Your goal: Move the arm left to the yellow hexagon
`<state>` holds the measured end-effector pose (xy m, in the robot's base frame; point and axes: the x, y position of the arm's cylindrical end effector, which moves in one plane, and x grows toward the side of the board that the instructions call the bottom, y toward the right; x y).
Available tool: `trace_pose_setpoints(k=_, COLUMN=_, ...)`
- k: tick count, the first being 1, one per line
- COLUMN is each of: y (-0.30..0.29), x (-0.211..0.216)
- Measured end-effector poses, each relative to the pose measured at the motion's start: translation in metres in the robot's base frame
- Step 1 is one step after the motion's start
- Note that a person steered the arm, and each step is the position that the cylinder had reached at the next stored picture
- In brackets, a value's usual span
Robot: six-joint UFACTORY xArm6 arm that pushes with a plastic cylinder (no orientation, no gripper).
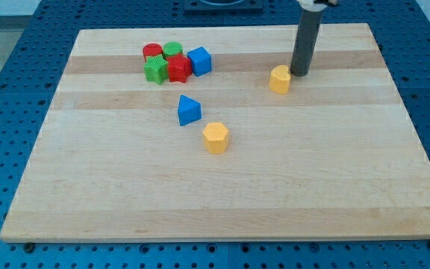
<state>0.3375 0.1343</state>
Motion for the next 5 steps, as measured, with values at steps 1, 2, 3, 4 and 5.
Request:
trace_pose_setpoints(k=1, y=0.000, x=0.009)
trace_pose_setpoints(k=2, y=-0.010, x=0.008)
trace_pose_setpoints(k=3, y=-0.044, x=0.004)
trace_pose_setpoints(k=4, y=-0.048, x=0.004)
trace_pose_setpoints(k=5, y=-0.019, x=0.031)
